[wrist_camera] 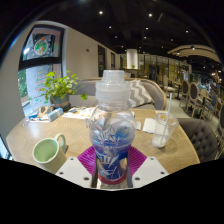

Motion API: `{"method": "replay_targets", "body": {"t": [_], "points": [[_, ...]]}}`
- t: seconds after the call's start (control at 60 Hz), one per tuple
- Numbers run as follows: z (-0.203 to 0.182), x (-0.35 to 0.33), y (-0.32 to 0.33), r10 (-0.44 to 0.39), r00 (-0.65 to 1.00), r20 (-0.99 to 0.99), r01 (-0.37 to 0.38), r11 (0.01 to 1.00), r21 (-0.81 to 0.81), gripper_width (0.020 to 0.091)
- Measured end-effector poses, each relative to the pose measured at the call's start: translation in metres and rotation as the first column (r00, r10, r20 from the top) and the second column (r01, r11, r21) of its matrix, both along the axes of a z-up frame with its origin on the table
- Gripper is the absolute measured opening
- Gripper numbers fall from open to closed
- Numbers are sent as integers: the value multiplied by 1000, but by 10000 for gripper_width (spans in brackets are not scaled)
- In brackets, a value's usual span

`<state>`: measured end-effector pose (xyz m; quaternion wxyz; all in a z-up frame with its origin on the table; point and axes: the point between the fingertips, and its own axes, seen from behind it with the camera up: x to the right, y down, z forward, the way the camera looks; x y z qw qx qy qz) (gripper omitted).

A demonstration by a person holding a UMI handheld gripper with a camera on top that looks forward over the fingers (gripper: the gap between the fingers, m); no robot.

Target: Pour water

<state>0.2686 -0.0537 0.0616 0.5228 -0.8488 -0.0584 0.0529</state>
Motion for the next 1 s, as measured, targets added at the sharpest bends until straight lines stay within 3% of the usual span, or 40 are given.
{"method": "replay_targets", "body": {"t": [0.183, 0.217, 0.283, 0.45, 0.667, 0.833, 1.0], "points": [[-1, 1, -4, -11, 1000, -29, 10, 1000, -26, 549], [-2, 1, -4, -15, 999, -31, 13, 999, -53, 623], [1, 0, -12, -16, 999, -29, 14, 995, -98, 870], [38, 13, -57, -85, 994, 68, 93, 988, -123, 853], [104, -6, -161, -171, 980, 105, 188, 963, -191, 853], [135, -29, -224, -201, 974, 106, 219, 952, -215, 851], [148, -47, -249, -185, 977, 107, 204, 957, -208, 854]]}}
